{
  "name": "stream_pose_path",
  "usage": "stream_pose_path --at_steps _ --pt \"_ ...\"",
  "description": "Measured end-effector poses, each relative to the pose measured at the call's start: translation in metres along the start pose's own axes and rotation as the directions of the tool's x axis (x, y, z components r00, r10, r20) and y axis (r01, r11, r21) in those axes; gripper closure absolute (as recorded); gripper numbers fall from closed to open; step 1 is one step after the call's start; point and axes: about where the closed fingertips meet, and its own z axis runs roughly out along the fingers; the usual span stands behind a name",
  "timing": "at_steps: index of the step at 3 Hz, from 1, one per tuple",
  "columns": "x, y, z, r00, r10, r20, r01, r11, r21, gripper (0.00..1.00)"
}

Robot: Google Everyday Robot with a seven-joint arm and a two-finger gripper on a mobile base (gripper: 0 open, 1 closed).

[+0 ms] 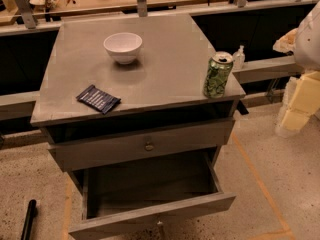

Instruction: Place green can into middle drawer

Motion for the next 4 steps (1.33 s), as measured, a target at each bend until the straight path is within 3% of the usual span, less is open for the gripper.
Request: stream_pose_path --at_steps 1,2,3,4 --pt "0.0 0.0 0.0 1.0 0.0 0.0 0.0 1.0 0.0 0.0" --pt "-0.005 -0.015 0.009 0.999 0.011 0.044 -0.011 0.9999 0.01 0.0" --pt "-0.018 -0.05 0.034 0.99 0.059 0.13 -0.066 0.9967 0.047 0.0" --pt "-0.04 -0.091 0.06 0.955 0.087 0.283 -0.116 0.9896 0.086 0.0"
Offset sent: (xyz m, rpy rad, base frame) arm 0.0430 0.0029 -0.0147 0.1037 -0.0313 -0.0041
